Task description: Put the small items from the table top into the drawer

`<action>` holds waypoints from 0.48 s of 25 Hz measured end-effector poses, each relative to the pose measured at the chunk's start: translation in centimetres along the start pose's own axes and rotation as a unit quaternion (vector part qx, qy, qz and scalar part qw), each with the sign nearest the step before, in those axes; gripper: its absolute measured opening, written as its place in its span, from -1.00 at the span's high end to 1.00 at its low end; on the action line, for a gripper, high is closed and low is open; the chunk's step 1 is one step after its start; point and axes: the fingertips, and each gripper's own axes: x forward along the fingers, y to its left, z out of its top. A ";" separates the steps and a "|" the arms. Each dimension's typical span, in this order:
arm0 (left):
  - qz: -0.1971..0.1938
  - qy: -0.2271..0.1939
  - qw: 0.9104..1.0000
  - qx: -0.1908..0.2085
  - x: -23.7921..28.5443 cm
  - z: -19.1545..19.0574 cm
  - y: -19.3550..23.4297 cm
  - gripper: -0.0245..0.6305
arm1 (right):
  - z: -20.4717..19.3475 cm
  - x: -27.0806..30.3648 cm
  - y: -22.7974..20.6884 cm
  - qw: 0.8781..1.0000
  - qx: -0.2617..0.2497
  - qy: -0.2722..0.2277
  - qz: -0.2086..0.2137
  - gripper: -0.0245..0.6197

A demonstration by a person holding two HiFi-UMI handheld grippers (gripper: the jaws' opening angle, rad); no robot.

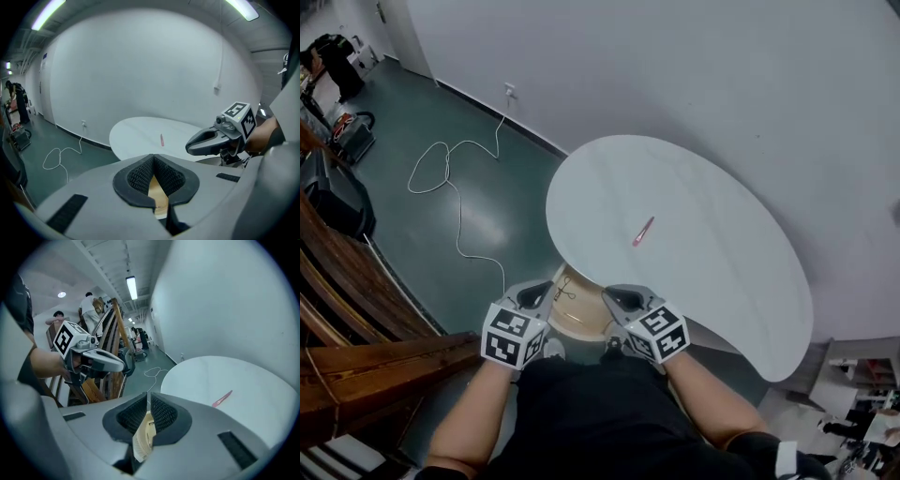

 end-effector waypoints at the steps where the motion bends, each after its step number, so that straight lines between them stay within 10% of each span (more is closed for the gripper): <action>1: -0.004 -0.001 1.000 0.004 0.2 0.3 -0.3 0.88 | 0.4 -0.5 -0.3 1.000 -0.003 -0.009 -0.008 0.85; 12: -0.037 0.010 0.999 0.037 2.1 1.2 -3.0 0.88 | -1.0 -3.8 -5.3 0.996 0.035 -0.036 -0.072 0.90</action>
